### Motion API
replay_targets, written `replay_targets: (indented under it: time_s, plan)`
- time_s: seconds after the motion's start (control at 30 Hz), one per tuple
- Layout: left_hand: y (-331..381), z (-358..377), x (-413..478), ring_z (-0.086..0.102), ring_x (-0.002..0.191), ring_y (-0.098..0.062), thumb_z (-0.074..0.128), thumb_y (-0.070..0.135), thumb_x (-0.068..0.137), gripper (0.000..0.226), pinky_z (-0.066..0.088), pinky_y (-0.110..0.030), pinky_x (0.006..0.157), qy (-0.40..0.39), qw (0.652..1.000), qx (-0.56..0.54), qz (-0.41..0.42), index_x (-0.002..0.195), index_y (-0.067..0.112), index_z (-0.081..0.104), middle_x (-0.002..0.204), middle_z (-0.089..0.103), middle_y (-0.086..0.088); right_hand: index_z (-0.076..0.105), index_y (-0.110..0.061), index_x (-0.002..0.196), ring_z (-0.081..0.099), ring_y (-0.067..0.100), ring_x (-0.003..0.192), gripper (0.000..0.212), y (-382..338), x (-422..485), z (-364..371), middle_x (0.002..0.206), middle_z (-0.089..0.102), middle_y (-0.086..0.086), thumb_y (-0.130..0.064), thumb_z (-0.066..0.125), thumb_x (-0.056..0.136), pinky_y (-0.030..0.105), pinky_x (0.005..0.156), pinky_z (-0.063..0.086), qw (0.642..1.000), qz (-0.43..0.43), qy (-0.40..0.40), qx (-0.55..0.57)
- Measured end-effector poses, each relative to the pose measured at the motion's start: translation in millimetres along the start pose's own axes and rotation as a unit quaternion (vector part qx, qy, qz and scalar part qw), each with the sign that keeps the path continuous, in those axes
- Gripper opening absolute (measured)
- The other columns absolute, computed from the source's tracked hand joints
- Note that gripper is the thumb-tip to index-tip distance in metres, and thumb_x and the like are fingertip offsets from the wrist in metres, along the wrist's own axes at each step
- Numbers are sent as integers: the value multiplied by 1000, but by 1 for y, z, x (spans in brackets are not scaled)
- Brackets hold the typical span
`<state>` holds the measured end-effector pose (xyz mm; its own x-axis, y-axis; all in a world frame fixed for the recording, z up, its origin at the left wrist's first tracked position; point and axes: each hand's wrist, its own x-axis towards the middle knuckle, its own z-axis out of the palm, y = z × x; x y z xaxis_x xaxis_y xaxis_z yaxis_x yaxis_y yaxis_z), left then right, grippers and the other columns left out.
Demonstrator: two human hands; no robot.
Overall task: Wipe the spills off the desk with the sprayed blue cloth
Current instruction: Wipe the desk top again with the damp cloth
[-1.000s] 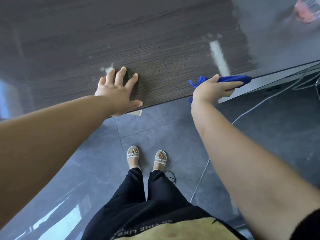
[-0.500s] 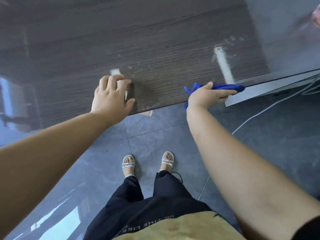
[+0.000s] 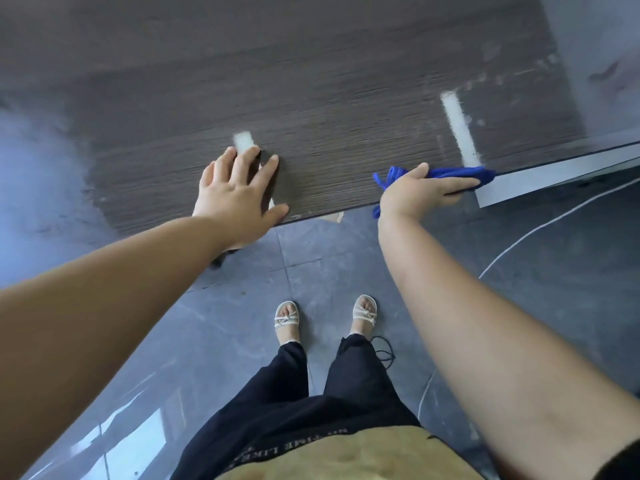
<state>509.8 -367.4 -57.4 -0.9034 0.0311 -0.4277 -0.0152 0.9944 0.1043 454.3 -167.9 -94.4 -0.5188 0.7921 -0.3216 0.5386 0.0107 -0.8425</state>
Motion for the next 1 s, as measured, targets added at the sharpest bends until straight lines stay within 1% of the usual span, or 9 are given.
replay_targets:
  time_s: [0.13,0.3,0.57,0.63,0.7,0.77,0.83,0.93,1.0]
  plan:
    - [-9,-4,-1,-8,145,-26,41,58,91,74,-2,-40,117,-24,999,-16,20,151,34,3,159,-4,2,-9,-7,149,41,26,127,69,2,-29,11,156,0,16,-17,40,101,8,74,23,1000,2,15,11]
    - [-18,-15,-1,-11,145,-22,43,50,93,69,1,-40,116,-72,995,-57,45,150,36,8,159,-7,7,-11,-2,147,20,34,139,80,34,-136,36,155,-8,22,-12,50,96,5,86,18,996,-15,-88,23]
    - [-26,-19,3,-15,145,-24,43,48,94,69,1,-40,117,-112,989,-65,67,151,35,6,158,-12,6,-13,-7,149,43,28,126,73,13,-51,23,156,-3,17,-20,41,100,14,83,28,1000,-25,-10,5]
    - [-25,-17,3,-16,144,-24,43,48,94,71,-2,-40,116,-109,990,-59,72,151,34,4,158,-13,5,-10,-8,149,30,26,137,70,13,-48,17,156,-12,17,-21,39,101,11,83,26,999,-28,-17,-25]
    - [-24,-16,1,-17,144,-24,44,48,93,72,-3,-40,116,-100,991,-54,71,151,33,3,158,-14,4,2,-2,149,13,34,143,66,26,-72,15,153,-14,26,-17,43,99,16,98,25,989,-123,-40,-68]
    - [-23,-15,-1,-17,144,-24,44,48,93,72,-3,-40,116,-97,992,-51,68,151,33,3,158,-14,4,24,8,143,15,52,137,60,48,-103,17,149,3,38,-15,49,94,38,111,19,951,-272,-73,-124]
    - [-22,-15,-1,-16,144,-23,45,48,93,72,-2,-39,116,-95,992,-53,66,151,34,4,158,-13,5,36,9,138,16,64,130,57,68,-117,18,145,19,40,-23,46,92,58,109,18,901,-367,-100,-210]
    - [-22,-15,-2,-16,144,-23,45,48,93,72,-2,-39,116,-92,992,-60,60,151,34,4,158,-13,5,39,-5,142,20,64,129,61,75,-106,2,148,28,29,-39,39,92,71,100,23,821,-440,-115,-346]
    - [-22,-14,-2,-17,144,-23,46,48,93,74,-2,-40,116,-93,992,-65,59,151,35,3,158,-14,6,34,-17,145,22,57,133,65,77,-87,-19,152,28,20,-50,37,89,73,100,18,727,-520,-129,-430]
